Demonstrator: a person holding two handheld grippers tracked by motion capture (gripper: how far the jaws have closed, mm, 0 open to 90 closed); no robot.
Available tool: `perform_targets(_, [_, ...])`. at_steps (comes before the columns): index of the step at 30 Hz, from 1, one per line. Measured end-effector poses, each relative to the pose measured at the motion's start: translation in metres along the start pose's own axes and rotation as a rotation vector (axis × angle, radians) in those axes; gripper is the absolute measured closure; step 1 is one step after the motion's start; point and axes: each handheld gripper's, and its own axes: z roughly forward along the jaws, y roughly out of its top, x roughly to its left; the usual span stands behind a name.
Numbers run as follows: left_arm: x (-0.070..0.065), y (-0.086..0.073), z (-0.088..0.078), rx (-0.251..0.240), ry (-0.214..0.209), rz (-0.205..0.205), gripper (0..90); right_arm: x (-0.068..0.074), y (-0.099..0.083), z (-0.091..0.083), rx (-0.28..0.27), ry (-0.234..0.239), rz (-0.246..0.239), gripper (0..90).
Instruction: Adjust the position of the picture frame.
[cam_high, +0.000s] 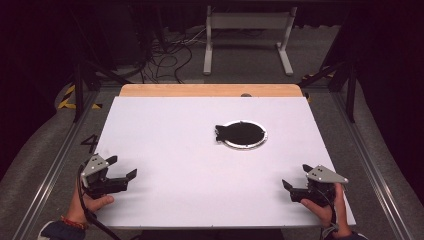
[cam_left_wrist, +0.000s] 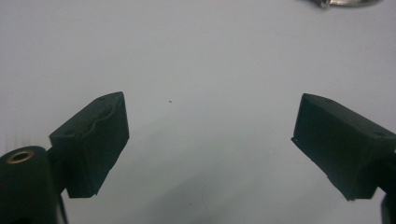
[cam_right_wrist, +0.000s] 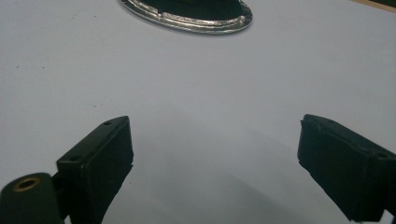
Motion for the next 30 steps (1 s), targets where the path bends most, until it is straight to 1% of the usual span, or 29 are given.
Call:
perform_targets(1, [0.001, -0.001, -0.001, 0.006, -0.005, 0.025, 7.1, 0.000, 0.001, 0.000, -0.004, 0.004, -0.001, 11.9])
perform_targets(2, [0.000, -0.003, -0.002, -0.004, -0.016, 0.030, 7.1, 0.000, 0.001, 0.000, -0.006, 0.008, 0.000, 12.9])
perform_targets(3, [0.000, -0.004, -0.002, -0.004, -0.028, 0.025, 7.8, 0.001, 0.002, 0.000, -0.005, 0.016, 0.002, 14.3])
perform_targets(4, [-0.001, -0.004, -0.001, 0.002, -0.031, 0.032, 8.0, 0.001, 0.002, 0.000, -0.003, 0.021, 0.004, 14.4])
perform_targets(5, [-0.002, -0.004, -0.001, 0.007, -0.026, 0.048, 9.5, 0.001, 0.002, 0.000, -0.007, 0.029, 0.011, 15.2])
perform_targets(6, [-0.003, -0.003, 0.000, 0.008, -0.037, 0.058, 12.5, 0.001, 0.003, 0.000, -0.007, 0.033, 0.015, 16.0])
perform_targets(7, [-0.004, -0.002, 0.001, 0.008, -0.035, 0.074, 14.3, 0.001, 0.003, 0.002, -0.005, 0.039, 0.019, 16.9])
perform_targets(8, [-0.004, -0.002, 0.001, 0.008, -0.035, 0.074, 16.0, 0.001, 0.003, 0.003, -0.003, 0.042, 0.023, 17.8])
perform_targets(9, [-0.006, 0.001, 0.001, 0.001, -0.026, 0.096, 18.4, 0.001, 0.003, 0.004, -0.003, 0.046, 0.028, 18.3])
perform_targets(10, [-0.006, 0.001, 0.001, 0.001, -0.026, 0.096, 21.8, 0.001, 0.003, 0.004, -0.003, 0.046, 0.028, 18.3])
perform_targets(11, [-0.007, 0.002, 0.000, -0.009, -0.020, 0.108, 21.8, 0.001, 0.004, 0.005, 0.000, 0.049, 0.030, 18.7])
perform_targets(12, [-0.006, 0.005, 0.000, -0.019, -0.032, 0.120, 29.1, 0.001, 0.004, 0.006, 0.003, 0.057, 0.039, 21.9])
perform_targets(13, [-0.004, 0.014, 0.001, -0.031, -0.047, 0.163, 35.5, 0.001, 0.005, 0.008, 0.007, 0.057, 0.038, 28.9])
perform_targets(14, [-0.003, 0.018, 0.002, -0.044, -0.048, 0.173, 37.2, 0.001, 0.006, 0.009, 0.005, 0.055, 0.038, 31.4])
perform_targets(15, [-0.001, 0.023, 0.004, -0.051, -0.059, 0.165, 38.1, 0.000, 0.007, 0.009, -0.002, 0.060, 0.041, 34.8])
perform_targets(16, [-0.001, 0.023, 0.004, -0.051, -0.059, 0.165, 39.3, 0.000, 0.007, 0.009, -0.002, 0.060, 0.041, 34.8])
perform_targets(17, [0.001, 0.027, 0.007, -0.054, -0.066, 0.165, 39.3, 0.000, 0.007, 0.008, -0.011, 0.061, 0.047, 35.6])
perform_targets(18, [0.002, 0.032, 0.011, -0.059, -0.057, 0.168, 39.4, -0.001, 0.008, 0.008, -0.017, 0.055, 0.047, 35.4])
perform_targets(20, [0.003, 0.038, 0.018, -0.059, -0.053, 0.169, 38.9, 0.000, 0.010, 0.009, -0.023, 0.045, 0.052, 35.8])
perform_targets(21, [0.003, 0.041, 0.021, -0.056, -0.056, 0.174, 38.8, 0.000, 0.011, 0.009, -0.024, 0.047, 0.051, 37.1])
perform_targets(22, [0.003, 0.044, 0.025, -0.055, -0.062, 0.176, 37.8, 0.001, 0.012, 0.009, -0.029, 0.053, 0.038, 41.5])
perform_targets(23, [0.002, 0.047, 0.028, -0.050, -0.061, 0.185, 37.8, 0.001, 0.012, 0.009, -0.029, 0.053, 0.038, 41.5])
perform_targets(24, [0.000, 0.050, 0.032, -0.047, -0.062, 0.193, 37.6, 0.002, 0.013, 0.009, -0.035, 0.056, 0.027, 43.9])
perform_targets(25, [-0.003, 0.054, 0.037, -0.045, -0.074, 0.208, 37.7, 0.005, 0.015, 0.008, -0.046, 0.059, 0.012, 47.0])
perform_targets(27, [-0.006, 0.057, 0.041, -0.047, -0.096, 0.226, 39.9, 0.006, 0.017, 0.010, -0.047, 0.050, 0.009, 47.2])
perform_targets(28, [-0.006, 0.057, 0.041, -0.047, -0.096, 0.226, 42.2, 0.006, 0.017, 0.010, -0.047, 0.050, 0.009, 47.2])
perform_targets(29, [-0.008, 0.059, 0.043, -0.046, -0.118, 0.229, 42.2, 0.006, 0.018, 0.011, -0.047, 0.048, 0.011, 47.5])
perform_targets(30, [-0.009, 0.060, 0.044, -0.047, -0.129, 0.229, 43.4, 0.006, 0.019, 0.012, -0.043, 0.043, 0.008, 47.8])
